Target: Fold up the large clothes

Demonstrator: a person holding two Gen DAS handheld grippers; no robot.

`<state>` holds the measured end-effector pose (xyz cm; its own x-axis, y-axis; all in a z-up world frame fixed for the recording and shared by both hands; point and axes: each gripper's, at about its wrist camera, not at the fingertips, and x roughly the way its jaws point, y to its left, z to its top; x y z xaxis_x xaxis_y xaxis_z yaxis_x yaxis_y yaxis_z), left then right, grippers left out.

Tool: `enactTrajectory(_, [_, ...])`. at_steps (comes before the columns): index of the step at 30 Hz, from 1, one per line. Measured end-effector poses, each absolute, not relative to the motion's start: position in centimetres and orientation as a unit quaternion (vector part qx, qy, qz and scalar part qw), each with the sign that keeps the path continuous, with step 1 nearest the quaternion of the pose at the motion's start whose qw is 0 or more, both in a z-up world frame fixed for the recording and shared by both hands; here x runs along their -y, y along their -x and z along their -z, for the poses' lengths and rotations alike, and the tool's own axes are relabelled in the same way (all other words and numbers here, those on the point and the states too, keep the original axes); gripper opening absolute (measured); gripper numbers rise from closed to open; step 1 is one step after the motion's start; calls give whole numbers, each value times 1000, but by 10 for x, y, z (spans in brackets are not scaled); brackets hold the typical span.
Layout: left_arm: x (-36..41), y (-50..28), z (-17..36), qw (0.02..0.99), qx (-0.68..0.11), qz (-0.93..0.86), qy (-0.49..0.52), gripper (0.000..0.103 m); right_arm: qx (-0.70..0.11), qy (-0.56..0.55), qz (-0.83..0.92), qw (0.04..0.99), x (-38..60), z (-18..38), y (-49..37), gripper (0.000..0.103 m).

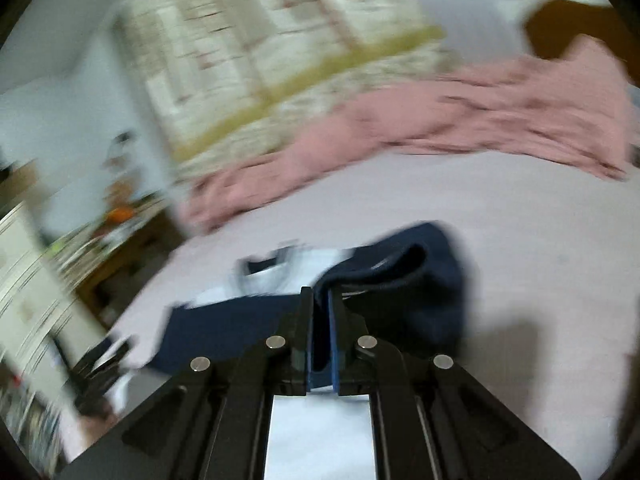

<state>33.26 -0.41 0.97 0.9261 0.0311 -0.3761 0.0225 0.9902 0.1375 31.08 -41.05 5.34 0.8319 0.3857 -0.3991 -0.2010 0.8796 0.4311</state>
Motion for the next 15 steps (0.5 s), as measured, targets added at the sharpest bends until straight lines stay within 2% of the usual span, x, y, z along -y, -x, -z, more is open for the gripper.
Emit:
enactTrajectory(3, [14, -334, -6, 976, -199, -4, -85, 72, -275, -150, -228, 922, 369, -42, -319, 7])
enactTrajectory(8, [23, -333, -5, 974, -202, 7, -103, 72, -385, -88, -190, 899, 323, 14, -356, 7])
enactTrajectory(10, [24, -333, -5, 974, -203, 13, -102, 72, -393, -61, -171, 901, 316, 21, -357, 7])
enactTrajectory(12, [27, -335, -3, 972, -208, 14, -107, 77, -387, -67, -177, 902, 318, 18, -348, 10])
enactTrajectory(14, [29, -336, -2, 971, -212, 13, -112, 78, -372, -77, -179, 907, 322, 9, -341, 11])
enactTrajectory(15, [30, -336, -2, 971, -212, 14, -113, 78, -366, -75, -172, 912, 325, 5, -339, 16])
